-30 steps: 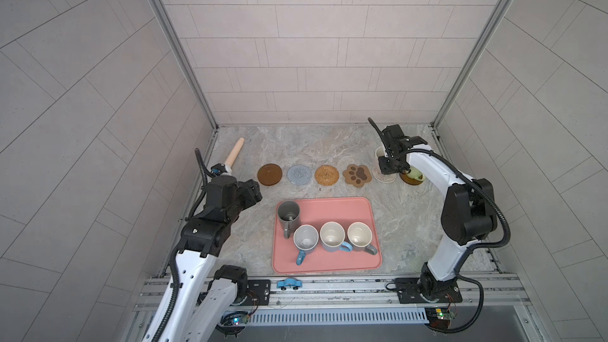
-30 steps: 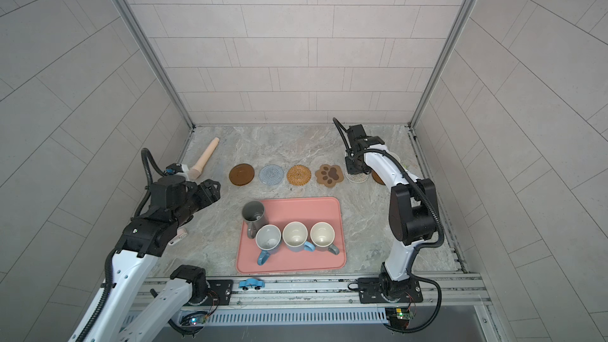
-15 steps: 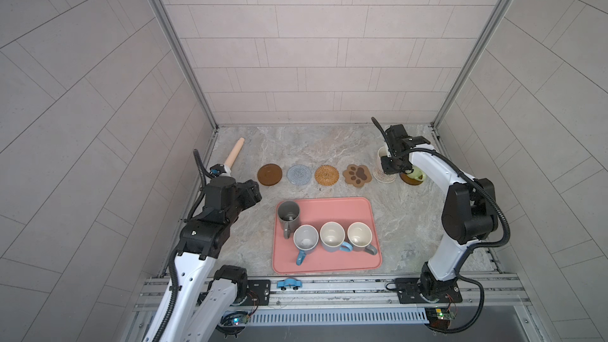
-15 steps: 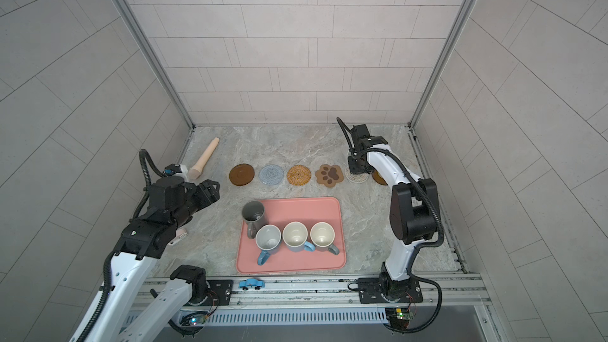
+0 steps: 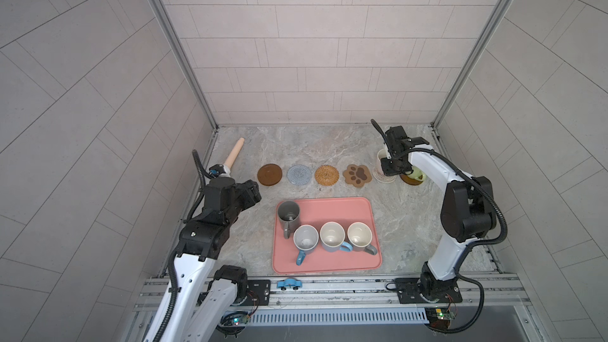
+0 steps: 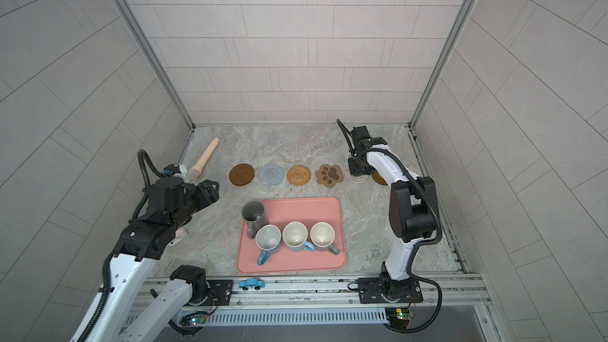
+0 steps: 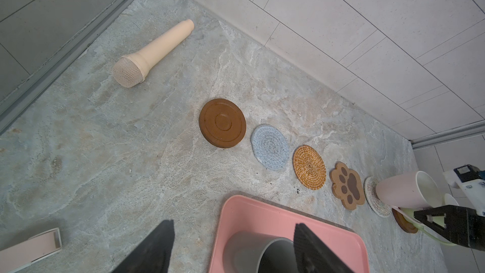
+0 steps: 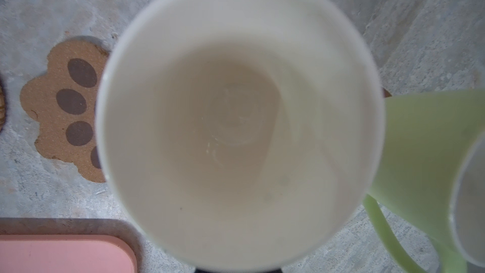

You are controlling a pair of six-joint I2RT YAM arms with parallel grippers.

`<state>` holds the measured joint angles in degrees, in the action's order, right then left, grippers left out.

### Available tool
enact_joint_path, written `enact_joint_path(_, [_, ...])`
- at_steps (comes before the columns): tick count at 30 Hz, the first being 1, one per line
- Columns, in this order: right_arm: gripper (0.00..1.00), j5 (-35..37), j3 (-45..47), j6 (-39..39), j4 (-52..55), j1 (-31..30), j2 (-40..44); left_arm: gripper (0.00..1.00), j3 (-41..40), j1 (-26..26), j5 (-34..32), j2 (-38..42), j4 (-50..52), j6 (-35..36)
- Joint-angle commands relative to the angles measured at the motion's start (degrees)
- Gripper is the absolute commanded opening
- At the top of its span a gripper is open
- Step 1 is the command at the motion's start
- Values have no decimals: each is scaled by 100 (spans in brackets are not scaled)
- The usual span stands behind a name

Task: Place cups on coasters
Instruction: Place the cup on the coaster.

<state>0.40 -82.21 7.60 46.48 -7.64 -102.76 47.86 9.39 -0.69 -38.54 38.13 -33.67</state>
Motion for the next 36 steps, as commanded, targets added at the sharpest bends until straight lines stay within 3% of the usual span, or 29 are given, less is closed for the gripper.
enact_joint_path(1, [4,56,-23,-62,-169,28,-17,79,-16,-24,-107,49,101,-52])
enact_joint_path(36, [3,12,215,-223,-147,124,-54,79,-39,-24,-116,125,160,-61])
